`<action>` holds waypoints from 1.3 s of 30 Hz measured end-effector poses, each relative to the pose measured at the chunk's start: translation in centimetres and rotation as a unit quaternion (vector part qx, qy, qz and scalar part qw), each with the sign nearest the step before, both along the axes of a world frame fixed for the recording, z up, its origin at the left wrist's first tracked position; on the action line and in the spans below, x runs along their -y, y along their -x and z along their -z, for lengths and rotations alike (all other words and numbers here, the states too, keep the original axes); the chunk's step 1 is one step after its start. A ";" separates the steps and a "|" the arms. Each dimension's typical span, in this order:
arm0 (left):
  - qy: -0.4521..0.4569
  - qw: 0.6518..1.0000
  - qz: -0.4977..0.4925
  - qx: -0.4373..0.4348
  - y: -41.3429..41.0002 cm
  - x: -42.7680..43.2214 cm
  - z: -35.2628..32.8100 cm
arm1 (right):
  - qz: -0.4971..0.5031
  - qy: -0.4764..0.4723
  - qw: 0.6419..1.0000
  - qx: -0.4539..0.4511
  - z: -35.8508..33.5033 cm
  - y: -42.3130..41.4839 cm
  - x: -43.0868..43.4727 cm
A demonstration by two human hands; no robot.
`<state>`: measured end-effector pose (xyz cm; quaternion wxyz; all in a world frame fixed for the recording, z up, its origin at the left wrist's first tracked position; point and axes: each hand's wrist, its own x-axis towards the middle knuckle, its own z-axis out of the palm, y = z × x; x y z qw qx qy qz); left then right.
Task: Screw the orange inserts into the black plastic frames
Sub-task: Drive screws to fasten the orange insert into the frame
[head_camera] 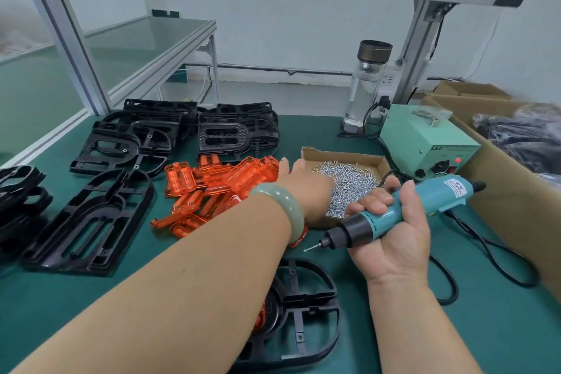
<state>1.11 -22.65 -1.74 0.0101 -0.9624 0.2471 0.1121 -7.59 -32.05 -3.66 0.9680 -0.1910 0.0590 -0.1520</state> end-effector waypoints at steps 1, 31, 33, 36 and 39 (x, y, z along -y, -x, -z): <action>-0.006 1.000 -0.004 0.011 0.0 0.2 0.2 | 0.000 -0.001 1.000 0.000 0.0 0.0 0.0; 0.355 0.930 -0.094 0.026 0.6 -0.5 -1.5 | 0.006 0.003 1.000 -0.008 0.0 0.0 -0.2; 0.388 0.913 -0.125 0.018 0.8 -0.7 -1.9 | 0.005 0.002 1.000 -0.009 0.1 0.0 -0.2; 0.420 0.894 -0.155 0.010 1.2 -0.9 -2.6 | 0.004 0.000 1.000 -0.010 0.1 0.0 -0.2; 0.473 0.864 -0.173 0.014 1.8 -1.5 -3.1 | 0.002 0.001 1.000 -0.007 0.1 0.1 -0.1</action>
